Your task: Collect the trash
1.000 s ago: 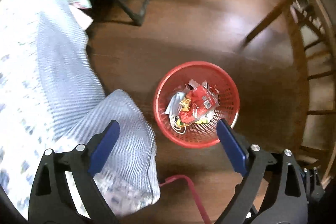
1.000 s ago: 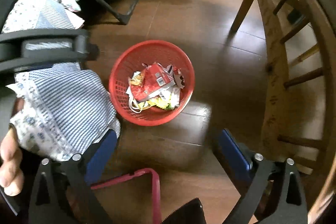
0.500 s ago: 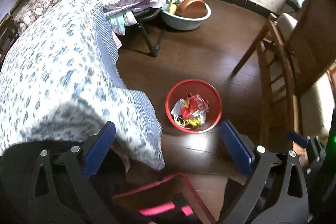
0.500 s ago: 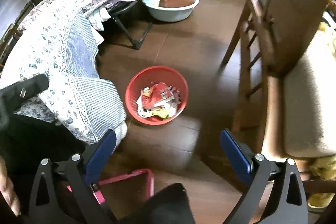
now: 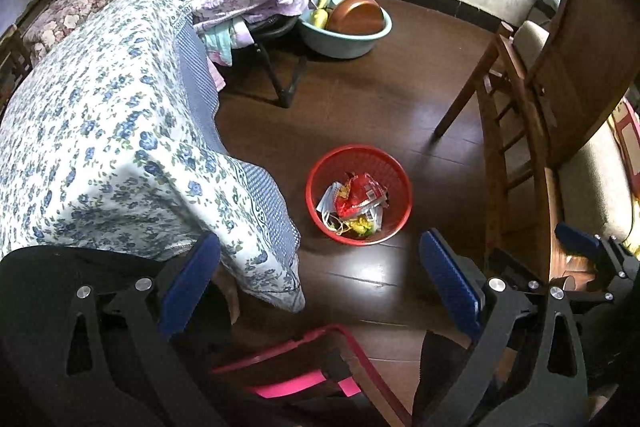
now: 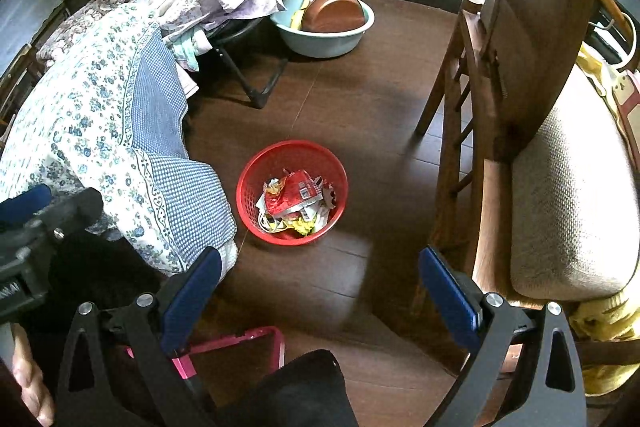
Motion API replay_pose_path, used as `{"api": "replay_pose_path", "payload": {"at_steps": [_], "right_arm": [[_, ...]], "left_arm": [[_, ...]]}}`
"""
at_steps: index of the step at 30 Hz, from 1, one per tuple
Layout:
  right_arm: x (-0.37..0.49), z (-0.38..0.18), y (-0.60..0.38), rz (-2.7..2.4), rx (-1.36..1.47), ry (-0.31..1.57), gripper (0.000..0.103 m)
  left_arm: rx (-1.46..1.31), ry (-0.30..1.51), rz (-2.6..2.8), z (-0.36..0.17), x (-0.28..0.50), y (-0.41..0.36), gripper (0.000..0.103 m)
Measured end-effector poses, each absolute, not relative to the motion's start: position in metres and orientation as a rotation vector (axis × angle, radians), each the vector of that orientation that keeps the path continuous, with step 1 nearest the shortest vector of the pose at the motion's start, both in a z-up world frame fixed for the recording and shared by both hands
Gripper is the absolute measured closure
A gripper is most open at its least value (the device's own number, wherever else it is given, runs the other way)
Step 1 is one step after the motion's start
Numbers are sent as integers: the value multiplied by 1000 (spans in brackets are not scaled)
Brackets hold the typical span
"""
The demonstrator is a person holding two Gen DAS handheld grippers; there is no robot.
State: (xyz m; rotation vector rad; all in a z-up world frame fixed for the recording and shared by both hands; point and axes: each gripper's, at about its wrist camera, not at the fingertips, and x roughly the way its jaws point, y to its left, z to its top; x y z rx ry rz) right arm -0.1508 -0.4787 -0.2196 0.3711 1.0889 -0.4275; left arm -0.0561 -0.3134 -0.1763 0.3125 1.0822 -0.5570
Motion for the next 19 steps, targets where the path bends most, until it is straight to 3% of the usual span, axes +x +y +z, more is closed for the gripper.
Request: {"api": "replay_pose_path", "payload": {"at_steps": [19], "right_arm": [[-154,-218,-484,-448,384,1081,6]], "left_arm": [[294,1109,-595,-182,-55,-315,7]]}}
